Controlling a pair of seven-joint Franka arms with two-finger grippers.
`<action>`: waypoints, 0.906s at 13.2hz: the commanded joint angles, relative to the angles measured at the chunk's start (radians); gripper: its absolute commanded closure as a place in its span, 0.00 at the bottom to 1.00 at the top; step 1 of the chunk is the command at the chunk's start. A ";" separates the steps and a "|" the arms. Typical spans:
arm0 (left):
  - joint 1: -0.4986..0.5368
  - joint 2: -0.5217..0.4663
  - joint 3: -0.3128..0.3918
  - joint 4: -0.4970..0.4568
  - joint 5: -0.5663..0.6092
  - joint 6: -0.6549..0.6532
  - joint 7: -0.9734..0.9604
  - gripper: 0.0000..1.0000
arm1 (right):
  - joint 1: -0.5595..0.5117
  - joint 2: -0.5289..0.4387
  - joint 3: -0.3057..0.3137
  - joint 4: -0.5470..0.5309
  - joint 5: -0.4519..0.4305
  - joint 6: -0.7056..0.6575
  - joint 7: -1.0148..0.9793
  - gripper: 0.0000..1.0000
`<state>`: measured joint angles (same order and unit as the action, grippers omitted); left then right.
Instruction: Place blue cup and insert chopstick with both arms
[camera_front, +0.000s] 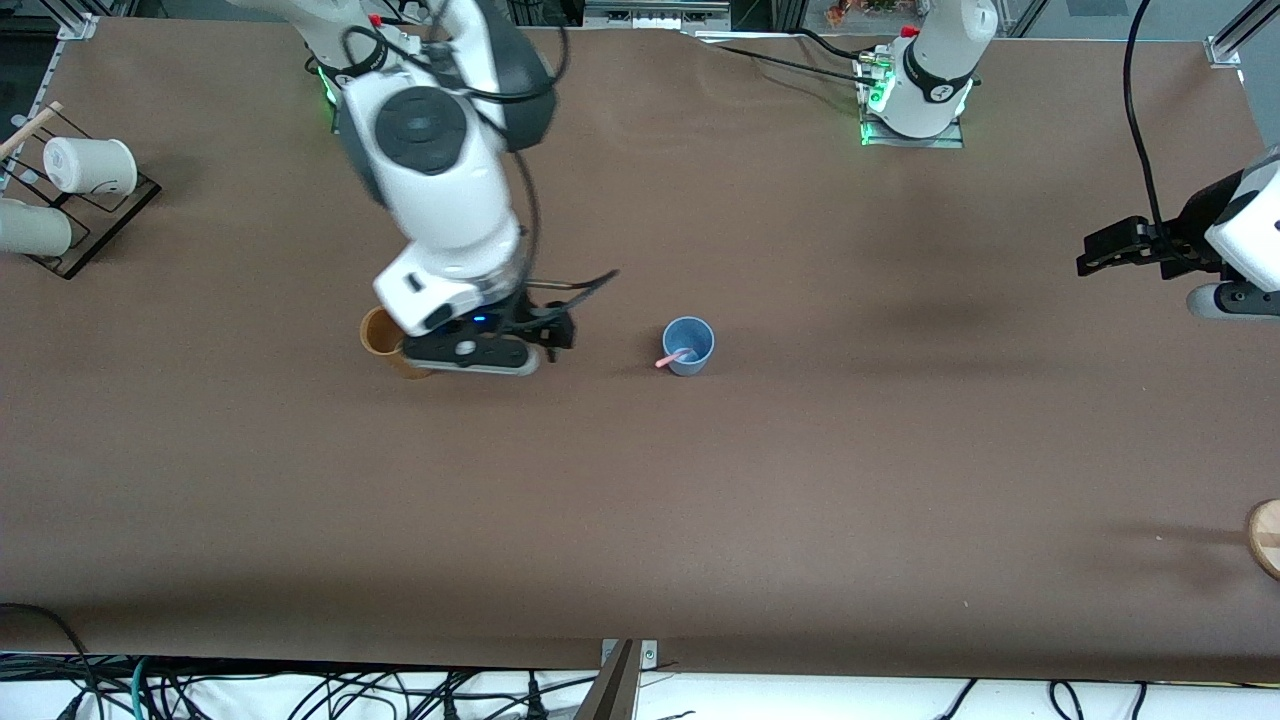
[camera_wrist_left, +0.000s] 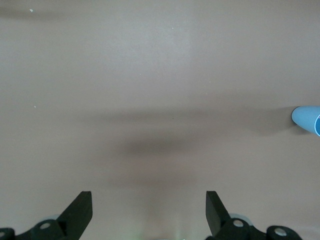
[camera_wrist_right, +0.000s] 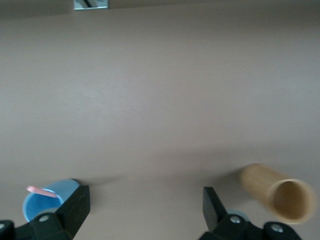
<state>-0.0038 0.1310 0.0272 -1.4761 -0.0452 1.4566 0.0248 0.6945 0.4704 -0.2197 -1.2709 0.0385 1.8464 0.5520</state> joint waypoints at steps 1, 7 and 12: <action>-0.007 -0.007 0.005 -0.010 0.011 0.013 0.020 0.00 | -0.018 -0.064 -0.061 -0.013 0.050 -0.099 -0.154 0.00; -0.005 -0.007 0.005 -0.010 0.011 0.013 0.020 0.00 | -0.064 -0.195 -0.271 -0.095 0.169 -0.279 -0.486 0.00; -0.007 -0.007 0.005 -0.010 0.013 0.016 0.021 0.00 | -0.377 -0.415 0.064 -0.305 0.034 -0.259 -0.481 0.00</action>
<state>-0.0043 0.1310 0.0272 -1.4763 -0.0452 1.4596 0.0251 0.4083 0.1862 -0.2728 -1.4401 0.1118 1.5631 0.0683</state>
